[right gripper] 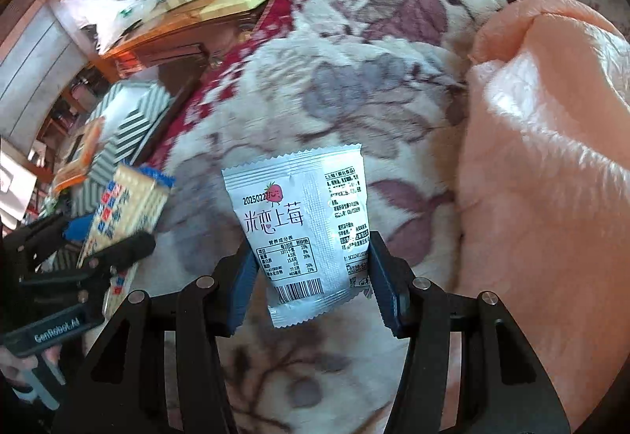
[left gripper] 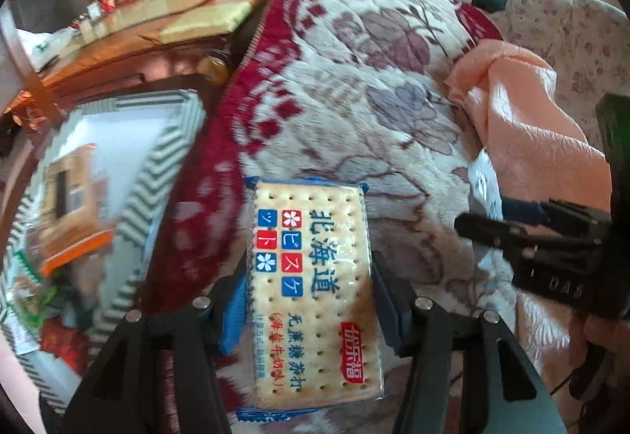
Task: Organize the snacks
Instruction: 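Carry the cracker pack and the white sachet over the white box with both tools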
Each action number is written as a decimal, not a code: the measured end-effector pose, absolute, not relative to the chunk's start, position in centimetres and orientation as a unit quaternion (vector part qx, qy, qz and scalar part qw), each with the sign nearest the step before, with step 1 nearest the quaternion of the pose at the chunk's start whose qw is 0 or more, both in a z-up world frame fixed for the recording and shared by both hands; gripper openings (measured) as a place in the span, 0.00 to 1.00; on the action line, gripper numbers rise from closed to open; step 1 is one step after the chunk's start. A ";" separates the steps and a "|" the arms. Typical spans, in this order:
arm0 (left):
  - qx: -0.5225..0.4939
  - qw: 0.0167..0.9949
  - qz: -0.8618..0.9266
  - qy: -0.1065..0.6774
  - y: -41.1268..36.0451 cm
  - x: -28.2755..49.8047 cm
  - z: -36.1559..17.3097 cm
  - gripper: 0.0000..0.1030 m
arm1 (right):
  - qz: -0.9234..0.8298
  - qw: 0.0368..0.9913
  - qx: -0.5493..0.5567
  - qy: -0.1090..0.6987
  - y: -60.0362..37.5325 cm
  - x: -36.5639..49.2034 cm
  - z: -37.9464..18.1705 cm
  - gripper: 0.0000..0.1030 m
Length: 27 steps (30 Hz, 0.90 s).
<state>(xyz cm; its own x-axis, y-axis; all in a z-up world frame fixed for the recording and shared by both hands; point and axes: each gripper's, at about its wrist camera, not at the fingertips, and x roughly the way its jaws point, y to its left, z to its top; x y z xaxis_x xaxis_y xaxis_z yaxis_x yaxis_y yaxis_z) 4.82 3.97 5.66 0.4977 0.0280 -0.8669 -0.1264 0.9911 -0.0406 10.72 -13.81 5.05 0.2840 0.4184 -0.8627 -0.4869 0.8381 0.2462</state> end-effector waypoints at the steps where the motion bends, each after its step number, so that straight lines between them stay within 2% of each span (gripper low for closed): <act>1: -0.048 0.866 0.050 0.495 4.5 4.4 6.0 0.56 | 0.287 0.800 -0.036 0.525 -13.3 10.2 5.2 0.51; 11: -0.051 0.880 0.101 0.461 9.2 0.9 8.3 0.56 | 0.334 0.788 -0.052 0.515 -7.4 7.2 6.9 0.51; 27: -0.106 0.877 0.170 0.438 17.4 -2.7 9.2 0.56 | 0.392 0.765 -0.112 0.498 1.9 4.6 9.2 0.51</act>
<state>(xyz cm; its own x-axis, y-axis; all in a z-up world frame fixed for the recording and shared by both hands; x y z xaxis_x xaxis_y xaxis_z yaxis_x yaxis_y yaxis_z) -2.74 17.37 9.21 0.5589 0.2056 -0.8034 -0.3907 0.9198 -0.0365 4.61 1.87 9.25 0.1961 0.4876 -0.8508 -0.7114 0.6679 0.2188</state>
